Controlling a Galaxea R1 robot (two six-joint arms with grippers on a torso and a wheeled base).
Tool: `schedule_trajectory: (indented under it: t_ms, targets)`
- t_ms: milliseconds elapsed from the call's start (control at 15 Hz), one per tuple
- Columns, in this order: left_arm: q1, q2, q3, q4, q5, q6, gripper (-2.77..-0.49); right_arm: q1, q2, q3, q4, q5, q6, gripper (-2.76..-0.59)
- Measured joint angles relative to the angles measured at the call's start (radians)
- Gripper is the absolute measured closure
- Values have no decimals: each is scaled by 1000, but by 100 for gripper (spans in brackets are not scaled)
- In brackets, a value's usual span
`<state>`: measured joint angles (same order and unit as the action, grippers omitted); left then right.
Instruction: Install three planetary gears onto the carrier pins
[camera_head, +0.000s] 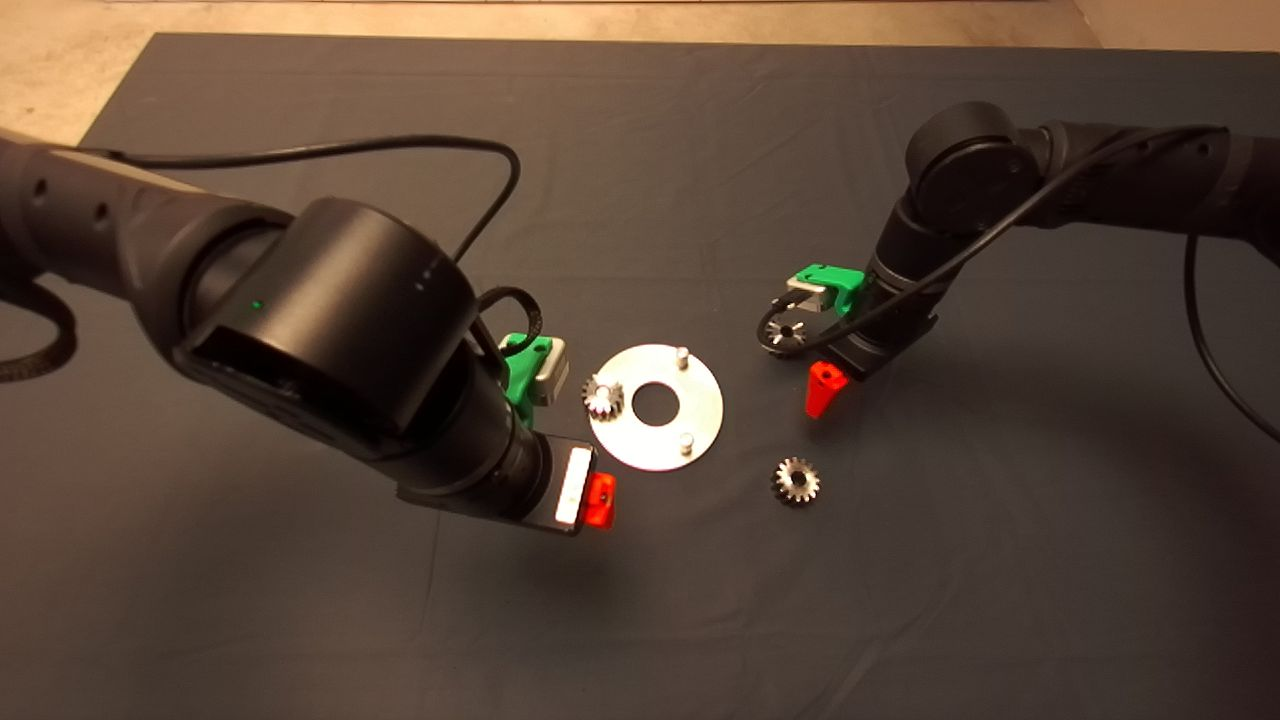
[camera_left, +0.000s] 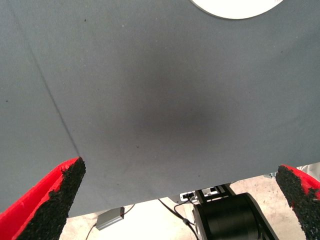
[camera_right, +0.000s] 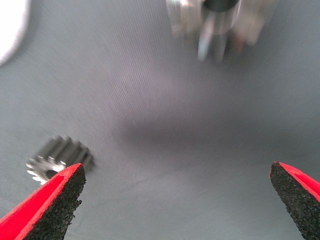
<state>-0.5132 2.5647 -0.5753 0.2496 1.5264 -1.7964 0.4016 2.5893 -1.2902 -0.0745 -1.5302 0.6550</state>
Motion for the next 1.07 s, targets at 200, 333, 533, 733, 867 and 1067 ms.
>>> schedule_trajectory:
  t_ms: [200,333,533,733,867,1067]
  targets:
    - [0,-4,6,0,0,-2,-275,31,25,-17,-11,3,-29,-275]
    - [1,-5,10,0,0,-2,-275,45,30,-33,-14,3,-54,-275]
    - [9,-8,16,-2,0,-2,-275,48,32,-58,-41,3,-82,-275]
    - [9,-17,23,-2,0,-3,-275,42,32,-71,-133,3,-94,-275]
    - [11,-27,24,-2,0,-3,-275,36,33,-75,-176,3,-98,-275]
    - [11,-38,28,-3,0,-3,-275,28,38,-80,-208,3,-101,-275]
